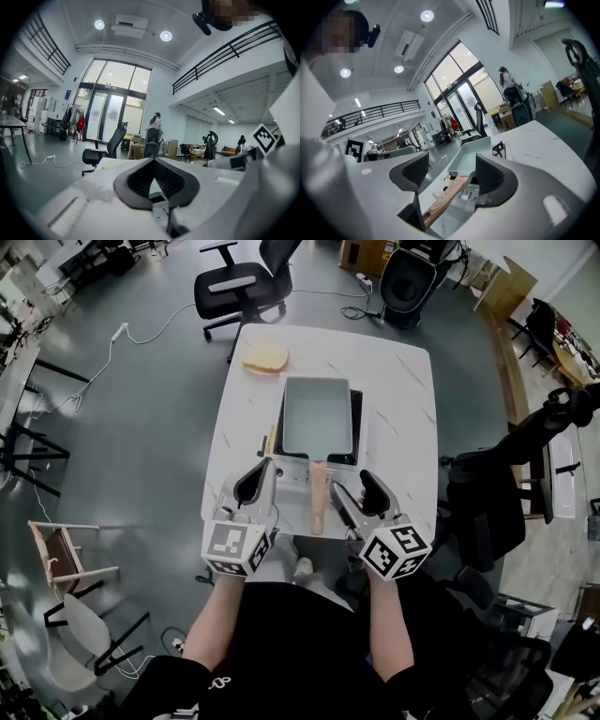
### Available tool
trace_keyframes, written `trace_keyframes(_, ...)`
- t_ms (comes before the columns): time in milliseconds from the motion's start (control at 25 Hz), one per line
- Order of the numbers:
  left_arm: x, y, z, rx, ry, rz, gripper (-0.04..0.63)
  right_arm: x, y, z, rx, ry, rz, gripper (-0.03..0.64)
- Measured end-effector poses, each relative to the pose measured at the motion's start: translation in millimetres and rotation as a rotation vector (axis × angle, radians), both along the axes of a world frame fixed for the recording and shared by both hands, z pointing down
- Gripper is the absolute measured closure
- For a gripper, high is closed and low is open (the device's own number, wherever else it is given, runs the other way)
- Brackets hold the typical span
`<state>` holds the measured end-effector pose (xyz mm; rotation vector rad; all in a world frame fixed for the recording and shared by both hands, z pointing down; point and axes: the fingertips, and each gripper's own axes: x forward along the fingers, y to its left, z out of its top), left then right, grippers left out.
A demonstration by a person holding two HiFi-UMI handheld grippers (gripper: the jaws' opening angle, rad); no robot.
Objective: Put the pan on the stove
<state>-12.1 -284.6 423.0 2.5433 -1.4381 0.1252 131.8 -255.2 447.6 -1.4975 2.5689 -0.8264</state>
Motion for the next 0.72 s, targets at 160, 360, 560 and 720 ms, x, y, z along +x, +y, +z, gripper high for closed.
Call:
trace_keyframes(160, 0.1, 10.7, -11.2, 0.025, 0.005, -0.005, 0.595, -3.4, 7.6, -18.7, 0.083, 0.085, -0.003, 0.326)
trace_keyframes(360, 3.9, 26.0, -23.7, 0.053, 0.013, -0.005, 0.595, -5.1, 19.2, -41.8, 0.179, 0.15, 0.002, 0.368)
trace_keyframes(560, 9.4, 46.3, -31.3, 0.077, 0.023, -0.005, 0.595, -4.3, 38.0, -57.4, 0.243, 0.184, 0.011, 0.396)
trace_keyframes(720, 12.8, 62.2, -38.1, 0.098, 0.034, -0.006, 0.595, -4.6, 53.0, -67.0, 0.279, 0.206, 0.023, 0.425)
